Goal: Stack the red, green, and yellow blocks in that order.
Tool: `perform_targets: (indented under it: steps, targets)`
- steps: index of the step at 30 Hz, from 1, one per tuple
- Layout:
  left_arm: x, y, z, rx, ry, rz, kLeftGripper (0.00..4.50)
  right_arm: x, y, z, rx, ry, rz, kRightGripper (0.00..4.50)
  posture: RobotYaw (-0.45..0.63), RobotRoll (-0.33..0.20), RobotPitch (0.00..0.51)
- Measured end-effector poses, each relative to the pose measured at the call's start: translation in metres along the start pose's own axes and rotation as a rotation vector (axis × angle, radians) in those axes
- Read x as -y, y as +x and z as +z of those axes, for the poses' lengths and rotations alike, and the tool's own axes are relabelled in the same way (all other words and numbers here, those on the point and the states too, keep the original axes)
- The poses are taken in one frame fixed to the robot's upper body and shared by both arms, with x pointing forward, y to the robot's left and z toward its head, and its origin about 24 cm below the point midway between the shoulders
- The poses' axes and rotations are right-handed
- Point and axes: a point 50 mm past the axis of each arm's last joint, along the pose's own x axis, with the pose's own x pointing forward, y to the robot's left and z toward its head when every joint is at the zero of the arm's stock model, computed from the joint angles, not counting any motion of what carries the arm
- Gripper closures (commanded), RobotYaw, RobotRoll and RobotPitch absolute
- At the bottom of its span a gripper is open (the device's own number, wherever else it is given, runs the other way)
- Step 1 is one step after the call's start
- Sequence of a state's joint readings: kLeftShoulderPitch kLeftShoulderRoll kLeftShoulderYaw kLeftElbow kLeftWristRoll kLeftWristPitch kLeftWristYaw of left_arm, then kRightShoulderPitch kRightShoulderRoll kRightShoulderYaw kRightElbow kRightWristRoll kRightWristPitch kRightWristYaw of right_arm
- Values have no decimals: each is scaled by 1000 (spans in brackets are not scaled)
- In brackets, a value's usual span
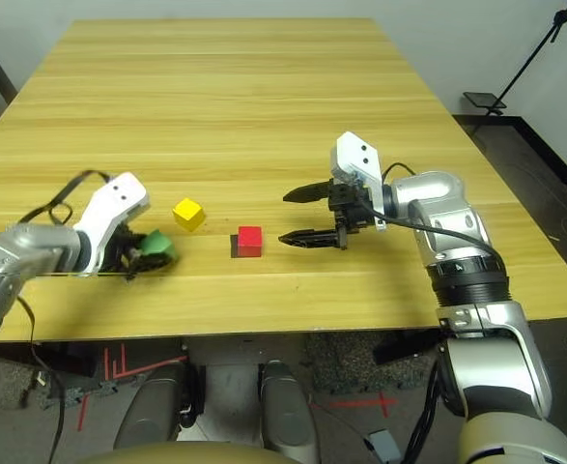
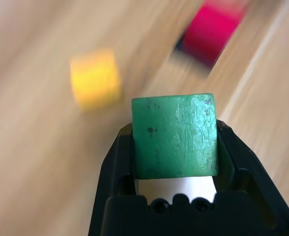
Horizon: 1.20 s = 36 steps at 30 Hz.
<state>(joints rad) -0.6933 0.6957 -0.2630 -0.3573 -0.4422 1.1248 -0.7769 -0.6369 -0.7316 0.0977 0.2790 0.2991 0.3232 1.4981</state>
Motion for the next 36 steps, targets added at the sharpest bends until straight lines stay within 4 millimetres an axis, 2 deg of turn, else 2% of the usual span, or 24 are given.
perform_targets:
  steps: [4, 8, 16, 23, 36]
  targets:
    - [0, 19, 19, 94, 145, -199, 2386, -4, -2, 1, 12, 8, -7, 0, 115, -62, 64]
    - [3, 41, 20, 99, 223, -363, 2386, -8, 0, 5, 22, 6, -11, 0, 83, -58, 65]
    - [-9, 80, 17, 16, 334, -404, 2386, -15, 2, 6, 23, 10, -24, 0, 35, -52, 68]
    - [-24, 89, 26, -47, 373, -344, 2386, -19, 1, 4, 26, 28, -36, 0, 25, -47, 74]
    - [-13, 99, 37, -104, 362, -400, 2386, -21, 0, -3, 15, 54, -52, 0, 19, -37, 92]
